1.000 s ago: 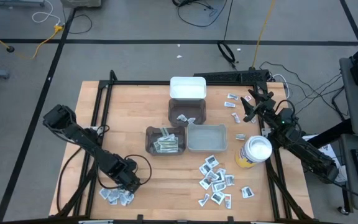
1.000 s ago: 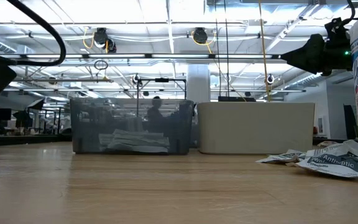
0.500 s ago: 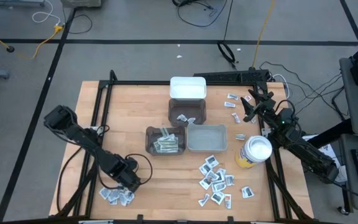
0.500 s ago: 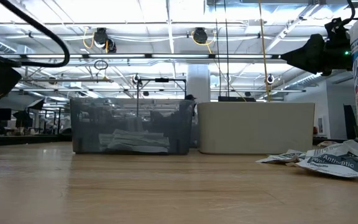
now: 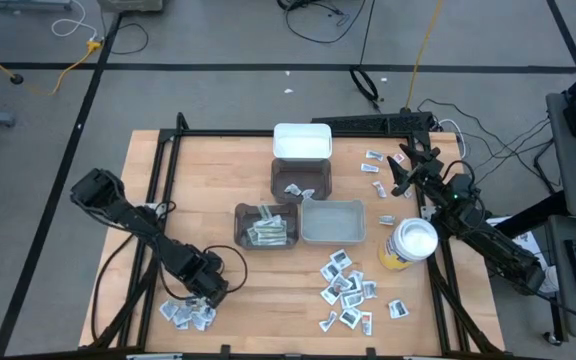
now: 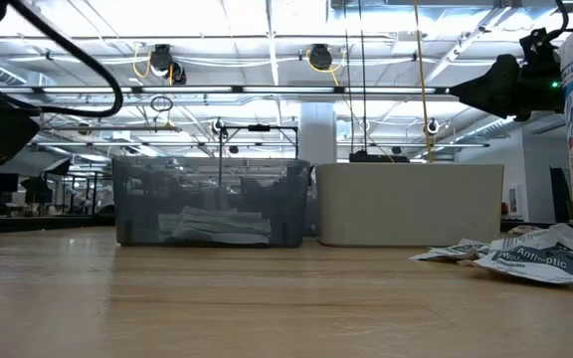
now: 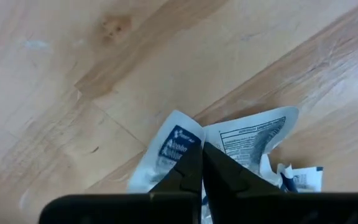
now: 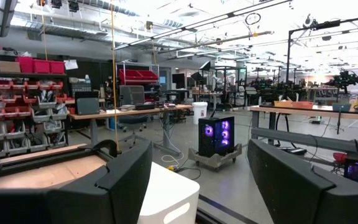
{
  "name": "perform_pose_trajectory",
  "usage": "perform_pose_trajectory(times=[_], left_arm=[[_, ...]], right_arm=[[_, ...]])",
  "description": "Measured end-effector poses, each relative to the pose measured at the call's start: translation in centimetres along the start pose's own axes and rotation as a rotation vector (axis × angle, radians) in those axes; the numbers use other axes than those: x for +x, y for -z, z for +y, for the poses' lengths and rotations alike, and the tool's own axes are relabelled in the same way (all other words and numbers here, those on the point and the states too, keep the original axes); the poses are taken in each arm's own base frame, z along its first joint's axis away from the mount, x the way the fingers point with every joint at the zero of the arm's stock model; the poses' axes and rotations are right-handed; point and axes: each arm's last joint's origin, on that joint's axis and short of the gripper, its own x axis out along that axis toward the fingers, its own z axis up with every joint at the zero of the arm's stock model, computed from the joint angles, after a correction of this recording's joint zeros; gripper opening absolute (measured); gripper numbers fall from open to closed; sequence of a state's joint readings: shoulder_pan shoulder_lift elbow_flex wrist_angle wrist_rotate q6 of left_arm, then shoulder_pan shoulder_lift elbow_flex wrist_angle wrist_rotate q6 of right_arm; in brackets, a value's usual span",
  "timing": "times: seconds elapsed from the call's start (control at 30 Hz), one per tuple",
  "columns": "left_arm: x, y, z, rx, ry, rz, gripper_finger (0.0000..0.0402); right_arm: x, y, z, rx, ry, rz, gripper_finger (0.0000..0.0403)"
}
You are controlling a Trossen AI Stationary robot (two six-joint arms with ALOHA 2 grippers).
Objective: Pick & Place First Aid Supplies
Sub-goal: Put the white alcohol pad into the top black bin
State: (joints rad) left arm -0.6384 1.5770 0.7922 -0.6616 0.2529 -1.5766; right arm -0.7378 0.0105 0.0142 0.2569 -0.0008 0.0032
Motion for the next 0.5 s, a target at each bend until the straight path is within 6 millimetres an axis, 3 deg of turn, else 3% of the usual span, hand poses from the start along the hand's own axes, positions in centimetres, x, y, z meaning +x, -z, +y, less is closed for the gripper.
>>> perform_pose_trajectory(times=[0.5], left_arm=[[-7.6, 0.5, 2.5, -0.049, 0.052, -0.001, 0.0002]], right_arm=[[0.0, 0.0, 0.0, 0.0, 0.0, 0.0, 0.0263]])
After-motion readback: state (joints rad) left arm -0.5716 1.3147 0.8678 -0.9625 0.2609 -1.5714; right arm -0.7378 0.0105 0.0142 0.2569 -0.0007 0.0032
